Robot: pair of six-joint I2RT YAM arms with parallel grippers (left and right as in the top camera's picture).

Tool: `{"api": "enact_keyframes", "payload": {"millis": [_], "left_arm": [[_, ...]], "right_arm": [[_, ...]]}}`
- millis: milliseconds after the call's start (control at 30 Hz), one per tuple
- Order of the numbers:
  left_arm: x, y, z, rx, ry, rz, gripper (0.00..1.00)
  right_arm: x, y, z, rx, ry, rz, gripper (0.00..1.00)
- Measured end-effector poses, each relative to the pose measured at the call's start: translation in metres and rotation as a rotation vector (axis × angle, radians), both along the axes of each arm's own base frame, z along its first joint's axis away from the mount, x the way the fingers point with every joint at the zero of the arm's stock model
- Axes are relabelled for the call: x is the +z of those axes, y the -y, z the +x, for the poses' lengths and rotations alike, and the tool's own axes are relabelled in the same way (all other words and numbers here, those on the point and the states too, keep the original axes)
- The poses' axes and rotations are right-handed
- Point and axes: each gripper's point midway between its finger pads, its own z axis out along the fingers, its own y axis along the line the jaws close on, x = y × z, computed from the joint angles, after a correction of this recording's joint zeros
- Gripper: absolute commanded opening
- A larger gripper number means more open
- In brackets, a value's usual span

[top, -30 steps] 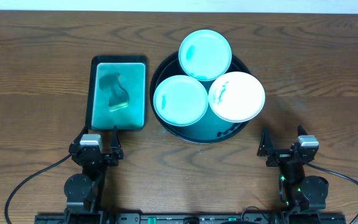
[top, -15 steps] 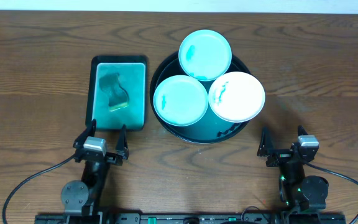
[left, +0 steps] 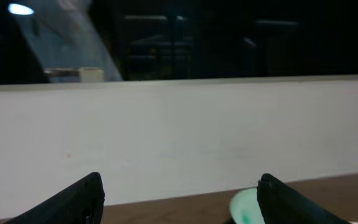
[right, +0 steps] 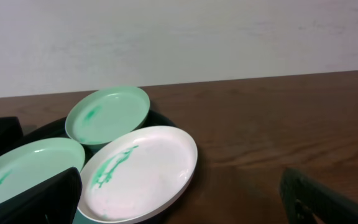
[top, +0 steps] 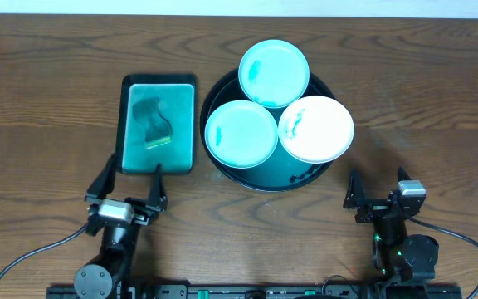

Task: Clean dirty plates on tray and stack at the side
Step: 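Reach the left gripper into the water tray and grasp the sponge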

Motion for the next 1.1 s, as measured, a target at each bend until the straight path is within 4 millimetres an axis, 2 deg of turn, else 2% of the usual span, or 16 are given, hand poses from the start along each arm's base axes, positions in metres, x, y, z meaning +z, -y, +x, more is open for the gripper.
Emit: {"api": "enact_keyframes", "payload": {"millis": [133, 267, 400, 600, 667, 700, 800, 900, 1000, 1100], "left_arm": [[0.005, -0.009, 0.005, 0.054, -0.022, -0.017, 0.8], [0.029, -0.016, 0.015, 0.094, -0.069, -0.024, 0.8], [0.039, -0.018, 0.046, 0.115, -0.268, -0.011, 0.79], [0.018, -0.013, 0.104, 0.1, -0.701, 0.032, 0.79], [0.004, -0.009, 0.119, 0.079, -0.789, 0.039, 0.8], [-0.01, -0.007, 0.13, 0.072, -0.84, 0.043, 0.8], [-0.047, -0.008, 0.14, 0.087, -1.014, -0.021, 0.79], [-0.068, -0.01, 0.145, 0.122, -1.206, -0.093, 0.79], [-0.066, -0.011, 0.153, 0.153, -1.341, -0.125, 0.79], [-0.065, -0.012, 0.171, 0.168, -1.367, -0.143, 0.79]], "right_arm": [[0.0, 0.0, 0.0, 0.0, 0.0, 0.0, 0.99], [0.0, 0.0, 0.0, -0.001, 0.001, 0.0, 0.99], [0.0, 0.0, 0.0, -0.002, 0.0, 0.0, 0.99], [0.0, 0.0, 0.0, -0.002, -0.001, 0.0, 0.99], [0.0, 0.0, 0.0, -0.002, -0.001, 0.0, 0.99], [0.0, 0.0, 0.0, -0.002, 0.0, 0.0, 0.99], [0.0, 0.0, 0.0, -0.002, 0.0, 0.0, 0.99], [0.0, 0.0, 0.0, -0.002, 0.0, 0.0, 0.99], [0.0, 0.0, 0.0, -0.002, 0.0, 0.0, 0.99], [0.0, 0.0, 0.0, -0.002, 0.0, 0.0, 0.99]]}}
